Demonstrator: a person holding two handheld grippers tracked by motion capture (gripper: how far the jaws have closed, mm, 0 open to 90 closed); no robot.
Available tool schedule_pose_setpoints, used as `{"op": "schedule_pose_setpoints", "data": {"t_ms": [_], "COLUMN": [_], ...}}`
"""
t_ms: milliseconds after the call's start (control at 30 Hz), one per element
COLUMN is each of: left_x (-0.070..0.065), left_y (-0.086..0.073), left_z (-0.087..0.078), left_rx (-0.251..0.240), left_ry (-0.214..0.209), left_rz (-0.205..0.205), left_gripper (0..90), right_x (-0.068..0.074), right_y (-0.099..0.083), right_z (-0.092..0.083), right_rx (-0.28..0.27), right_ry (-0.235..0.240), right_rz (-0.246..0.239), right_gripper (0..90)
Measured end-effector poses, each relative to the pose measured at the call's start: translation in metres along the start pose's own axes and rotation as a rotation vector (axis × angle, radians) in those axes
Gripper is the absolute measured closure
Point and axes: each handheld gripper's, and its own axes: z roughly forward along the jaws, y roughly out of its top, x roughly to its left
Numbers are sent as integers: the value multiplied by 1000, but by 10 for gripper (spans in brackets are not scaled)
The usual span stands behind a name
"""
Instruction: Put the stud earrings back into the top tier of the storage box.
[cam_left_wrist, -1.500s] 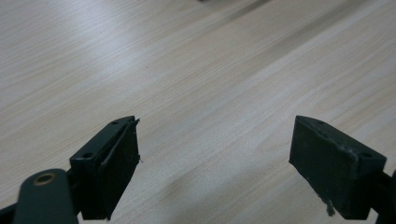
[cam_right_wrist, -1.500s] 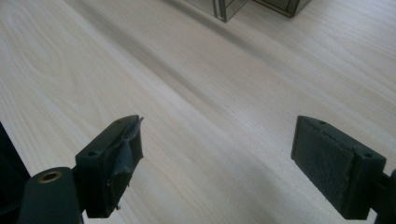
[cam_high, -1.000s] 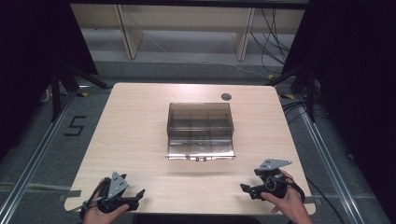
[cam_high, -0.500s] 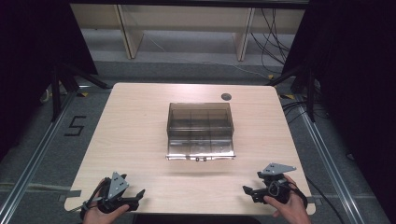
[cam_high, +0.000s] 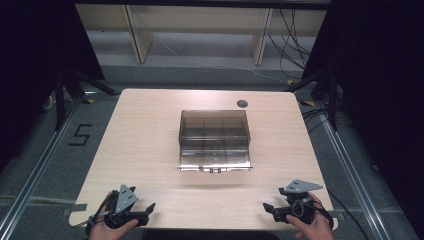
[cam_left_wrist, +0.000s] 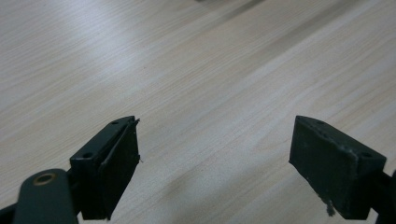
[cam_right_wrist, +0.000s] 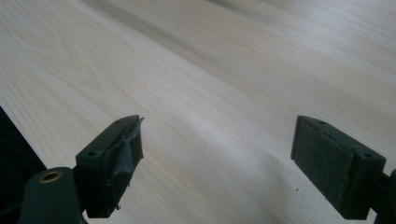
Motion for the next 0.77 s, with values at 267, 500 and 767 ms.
{"op": "schedule_pose_setpoints", "data": {"t_ms": [267,500,767], "left_x": [0,-1,0], "left_y": [0,0,0], "left_z": [0,1,1], "left_rx": [-1,-3,-1], "left_ry": [4,2,6], "left_rz": [1,-4,-5], "left_gripper": [153,153,154], "right_x": [1,3,4], "right_y": [-3,-8,-10], "right_z": [-2,-1,-2], "right_rx": [13,27,44], "right_ry": [2,5,0], "right_rz": [3,-22,-10], "right_gripper": [177,191,192]}}
